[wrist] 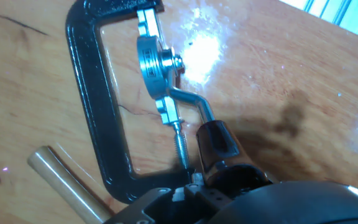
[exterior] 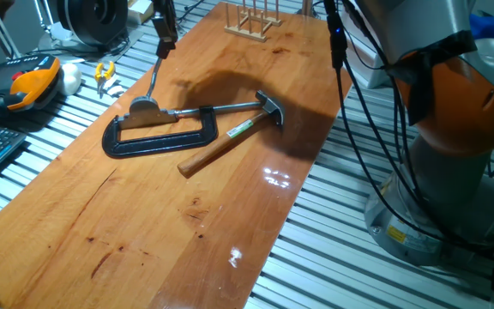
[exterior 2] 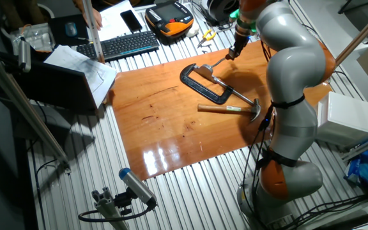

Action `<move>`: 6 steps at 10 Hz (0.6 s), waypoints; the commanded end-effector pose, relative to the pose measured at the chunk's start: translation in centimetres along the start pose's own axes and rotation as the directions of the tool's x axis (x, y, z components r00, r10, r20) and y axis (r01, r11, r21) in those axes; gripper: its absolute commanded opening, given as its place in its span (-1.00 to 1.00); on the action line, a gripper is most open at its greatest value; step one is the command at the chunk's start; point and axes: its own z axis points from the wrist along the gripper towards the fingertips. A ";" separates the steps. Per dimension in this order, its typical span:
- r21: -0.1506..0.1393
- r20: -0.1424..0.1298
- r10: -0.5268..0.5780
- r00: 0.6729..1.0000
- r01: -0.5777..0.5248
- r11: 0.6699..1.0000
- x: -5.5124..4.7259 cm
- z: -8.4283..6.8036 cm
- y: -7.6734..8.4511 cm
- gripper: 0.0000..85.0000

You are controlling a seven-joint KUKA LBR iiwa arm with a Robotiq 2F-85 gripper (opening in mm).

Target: Pull up the lever

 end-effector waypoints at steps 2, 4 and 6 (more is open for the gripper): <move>0.007 -0.003 0.014 1.000 -0.014 1.000 -0.8 -0.6 0.9 -1.00; 0.014 -0.008 0.029 1.000 -0.029 0.999 -1.6 -1.3 2.0 -1.00; 0.015 -0.008 0.043 0.999 -0.043 0.999 -2.4 -1.7 2.9 -1.00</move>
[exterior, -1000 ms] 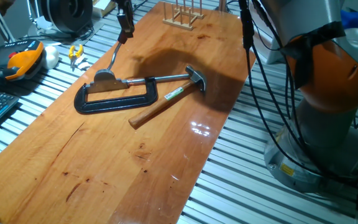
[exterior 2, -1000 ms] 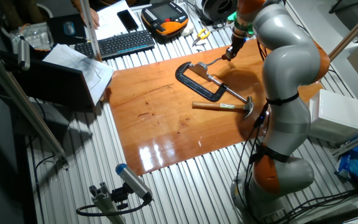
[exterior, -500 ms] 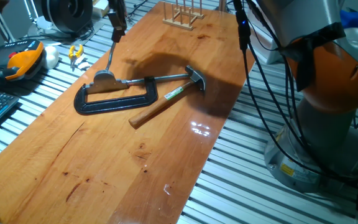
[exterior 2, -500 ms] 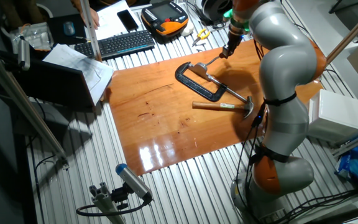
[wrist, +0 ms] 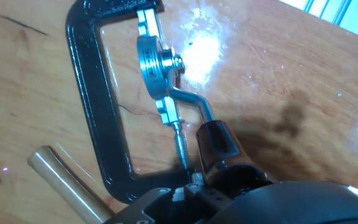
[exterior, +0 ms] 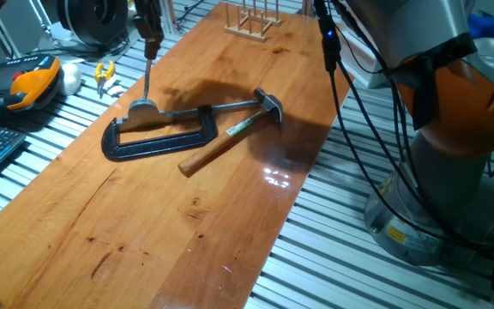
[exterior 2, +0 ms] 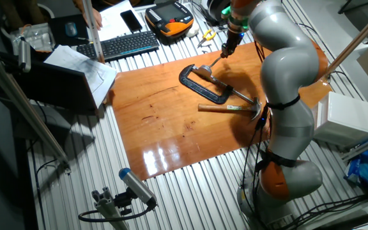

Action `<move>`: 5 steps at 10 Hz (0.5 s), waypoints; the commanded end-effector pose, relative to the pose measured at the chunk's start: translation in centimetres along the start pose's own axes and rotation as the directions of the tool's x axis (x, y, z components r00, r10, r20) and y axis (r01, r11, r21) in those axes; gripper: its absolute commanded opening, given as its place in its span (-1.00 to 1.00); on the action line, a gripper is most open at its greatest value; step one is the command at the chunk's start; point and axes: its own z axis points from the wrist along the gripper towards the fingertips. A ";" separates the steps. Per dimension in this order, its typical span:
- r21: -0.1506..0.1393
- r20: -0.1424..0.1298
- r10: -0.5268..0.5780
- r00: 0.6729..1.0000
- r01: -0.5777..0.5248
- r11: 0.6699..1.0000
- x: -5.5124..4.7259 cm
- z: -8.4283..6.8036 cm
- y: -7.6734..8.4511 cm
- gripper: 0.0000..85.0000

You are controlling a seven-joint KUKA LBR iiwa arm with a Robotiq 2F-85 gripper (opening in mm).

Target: Pull up the lever

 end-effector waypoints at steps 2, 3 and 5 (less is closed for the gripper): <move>0.007 0.003 0.017 1.000 -0.017 1.000 -0.6 -0.2 1.0 -1.00; 0.004 0.000 0.023 1.000 -0.023 1.000 -0.7 -0.2 1.4 -1.00; 0.003 0.001 0.033 0.999 -0.033 0.999 -1.0 -0.4 1.8 -1.00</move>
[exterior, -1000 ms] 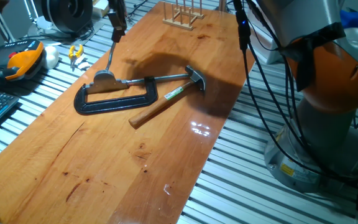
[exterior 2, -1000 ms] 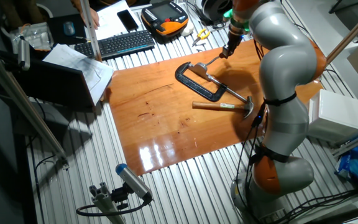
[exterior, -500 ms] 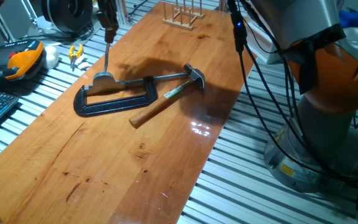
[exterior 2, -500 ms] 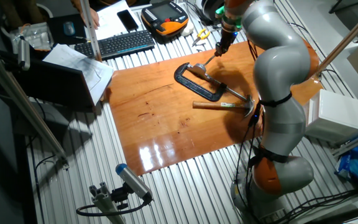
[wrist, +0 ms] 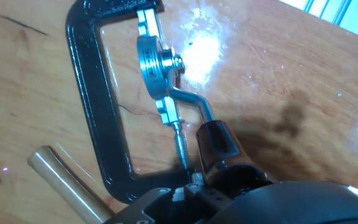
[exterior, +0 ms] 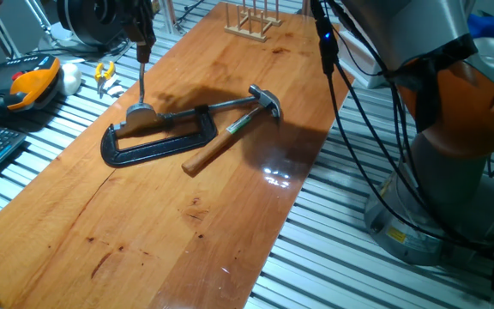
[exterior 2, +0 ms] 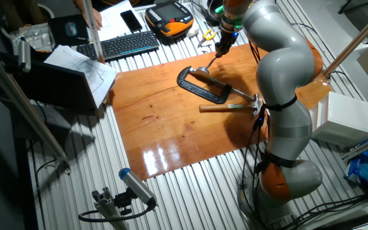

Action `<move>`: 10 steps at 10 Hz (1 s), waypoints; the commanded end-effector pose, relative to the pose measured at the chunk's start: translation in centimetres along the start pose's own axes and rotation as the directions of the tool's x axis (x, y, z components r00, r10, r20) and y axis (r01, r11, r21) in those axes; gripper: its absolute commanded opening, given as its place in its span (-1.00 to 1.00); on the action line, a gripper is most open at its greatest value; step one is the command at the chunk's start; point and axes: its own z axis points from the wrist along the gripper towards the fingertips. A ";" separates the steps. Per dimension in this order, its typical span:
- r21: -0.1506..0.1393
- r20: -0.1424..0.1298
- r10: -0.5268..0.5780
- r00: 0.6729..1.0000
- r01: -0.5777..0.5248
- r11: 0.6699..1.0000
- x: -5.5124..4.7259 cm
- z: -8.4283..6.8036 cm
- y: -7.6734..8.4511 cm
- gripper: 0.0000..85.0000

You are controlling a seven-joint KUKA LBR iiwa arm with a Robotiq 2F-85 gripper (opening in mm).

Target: Pull up the lever

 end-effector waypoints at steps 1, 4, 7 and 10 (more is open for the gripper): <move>0.001 0.000 0.003 1.000 -0.003 1.000 -0.1 -0.1 0.2 -1.00; 0.002 -0.004 0.013 1.000 -0.013 1.000 -0.3 -0.4 0.6 -1.00; 0.005 -0.005 0.002 1.000 -0.002 1.000 -0.4 -0.3 0.8 -1.00; -0.002 -0.015 -0.001 1.000 0.001 1.000 -0.4 -0.3 0.8 -1.00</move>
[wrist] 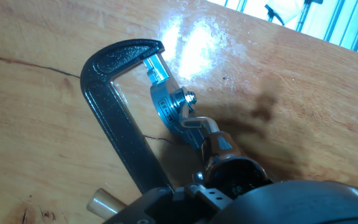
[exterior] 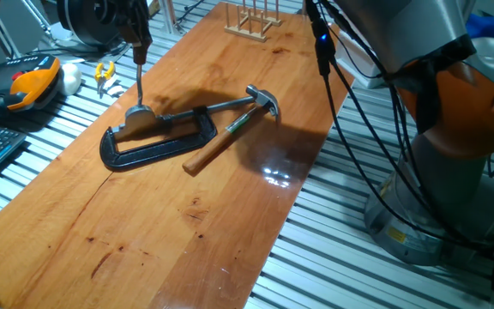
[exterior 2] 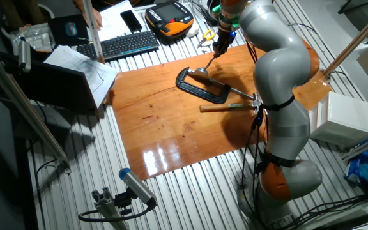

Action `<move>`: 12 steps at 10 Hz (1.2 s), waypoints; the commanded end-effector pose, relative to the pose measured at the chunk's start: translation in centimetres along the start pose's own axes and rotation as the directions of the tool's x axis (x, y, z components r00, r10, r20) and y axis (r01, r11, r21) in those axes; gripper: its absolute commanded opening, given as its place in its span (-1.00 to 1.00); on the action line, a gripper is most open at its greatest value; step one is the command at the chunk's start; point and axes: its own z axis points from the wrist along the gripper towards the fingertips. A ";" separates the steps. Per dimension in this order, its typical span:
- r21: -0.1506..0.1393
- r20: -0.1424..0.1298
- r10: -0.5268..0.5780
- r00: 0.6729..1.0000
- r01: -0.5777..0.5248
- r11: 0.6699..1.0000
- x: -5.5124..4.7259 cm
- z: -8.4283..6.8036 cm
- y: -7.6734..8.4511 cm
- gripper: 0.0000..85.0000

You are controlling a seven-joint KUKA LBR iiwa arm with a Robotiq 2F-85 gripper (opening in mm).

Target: Pull up the lever

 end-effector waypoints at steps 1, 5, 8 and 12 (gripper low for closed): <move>0.000 0.000 0.003 1.000 -0.003 1.000 0.0 0.0 0.0 -1.00; 0.004 0.024 -0.046 0.999 0.045 0.999 0.0 0.0 0.0 -1.00; -0.001 0.058 -0.076 0.995 0.076 0.997 0.0 0.0 0.0 -1.00; -0.008 0.072 -0.089 0.993 0.089 0.996 0.0 0.0 0.0 -1.00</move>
